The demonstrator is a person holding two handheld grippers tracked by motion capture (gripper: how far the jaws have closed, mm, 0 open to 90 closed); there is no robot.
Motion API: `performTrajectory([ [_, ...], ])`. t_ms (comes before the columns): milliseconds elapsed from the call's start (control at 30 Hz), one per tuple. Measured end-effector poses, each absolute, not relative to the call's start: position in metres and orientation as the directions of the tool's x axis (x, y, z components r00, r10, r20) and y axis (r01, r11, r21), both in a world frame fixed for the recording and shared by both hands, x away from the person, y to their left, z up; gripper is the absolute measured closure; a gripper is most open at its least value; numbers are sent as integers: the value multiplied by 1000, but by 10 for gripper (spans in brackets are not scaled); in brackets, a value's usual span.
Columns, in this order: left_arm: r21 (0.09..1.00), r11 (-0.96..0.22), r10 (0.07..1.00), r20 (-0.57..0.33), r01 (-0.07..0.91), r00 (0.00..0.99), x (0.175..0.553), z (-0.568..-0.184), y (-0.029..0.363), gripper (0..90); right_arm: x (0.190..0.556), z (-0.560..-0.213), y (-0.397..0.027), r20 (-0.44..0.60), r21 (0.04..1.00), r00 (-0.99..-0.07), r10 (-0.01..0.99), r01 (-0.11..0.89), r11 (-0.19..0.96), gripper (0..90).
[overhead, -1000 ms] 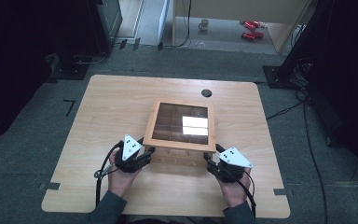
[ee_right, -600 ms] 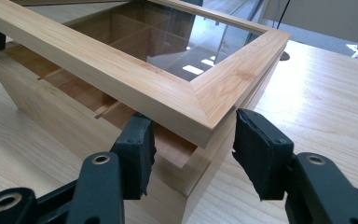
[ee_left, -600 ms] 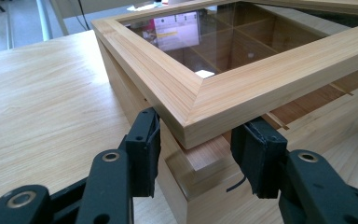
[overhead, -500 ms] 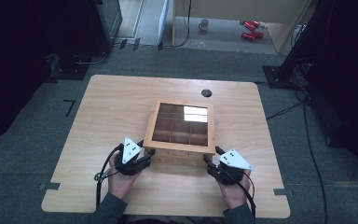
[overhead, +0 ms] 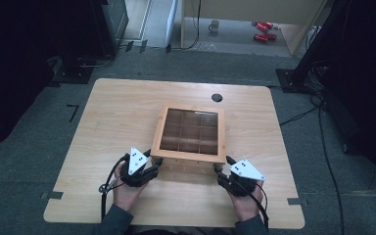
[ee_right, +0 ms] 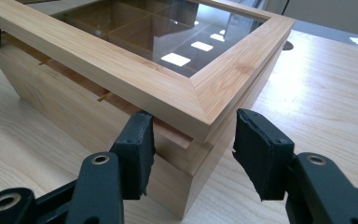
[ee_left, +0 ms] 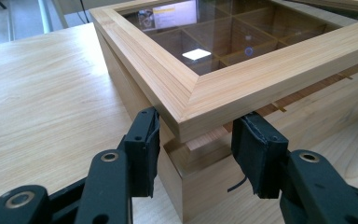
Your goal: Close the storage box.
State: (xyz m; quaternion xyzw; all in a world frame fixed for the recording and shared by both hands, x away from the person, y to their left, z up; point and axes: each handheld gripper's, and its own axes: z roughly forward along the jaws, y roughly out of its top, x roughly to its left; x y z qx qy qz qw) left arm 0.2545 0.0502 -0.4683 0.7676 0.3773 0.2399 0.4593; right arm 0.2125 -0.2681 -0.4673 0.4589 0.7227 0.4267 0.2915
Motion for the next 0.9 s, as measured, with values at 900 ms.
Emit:
performTrajectory([
  [900,890,-256,803,-20,376,595,244,-471,61,513,206,-474,-273,-8,877,-417,909,434,207,451],
])
